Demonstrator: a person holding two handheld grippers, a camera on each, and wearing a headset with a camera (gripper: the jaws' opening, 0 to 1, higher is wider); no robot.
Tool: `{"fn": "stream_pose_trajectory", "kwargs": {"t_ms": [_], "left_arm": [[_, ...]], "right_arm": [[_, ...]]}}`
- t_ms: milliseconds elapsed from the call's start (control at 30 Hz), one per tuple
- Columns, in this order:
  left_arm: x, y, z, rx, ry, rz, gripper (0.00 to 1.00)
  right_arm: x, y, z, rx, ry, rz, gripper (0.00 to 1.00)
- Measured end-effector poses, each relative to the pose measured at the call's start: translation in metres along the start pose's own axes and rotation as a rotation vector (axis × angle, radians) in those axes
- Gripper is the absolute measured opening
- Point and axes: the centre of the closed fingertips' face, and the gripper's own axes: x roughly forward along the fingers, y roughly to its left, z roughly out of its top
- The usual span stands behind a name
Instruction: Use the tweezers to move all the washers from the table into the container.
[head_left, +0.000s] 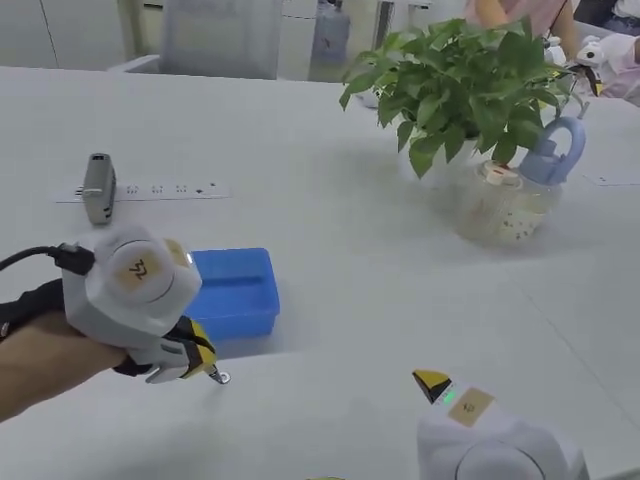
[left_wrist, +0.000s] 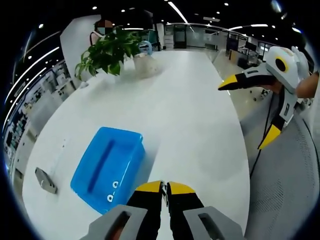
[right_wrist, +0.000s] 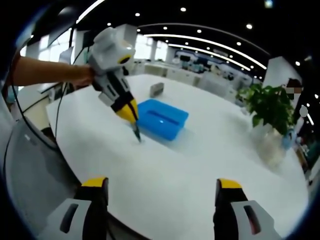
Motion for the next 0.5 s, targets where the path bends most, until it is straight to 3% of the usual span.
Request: {"fn": "stream_pose_trajectory", "kwargs": {"t_ms": [500], "left_arm": [[0.0032, 0.0005, 0.0045, 0.026, 0.018, -0.013, 0.00]], "right_arm": [[-0.0004, -0.0009, 0.0001, -0.006, 0.000, -0.005, 0.85]]}}
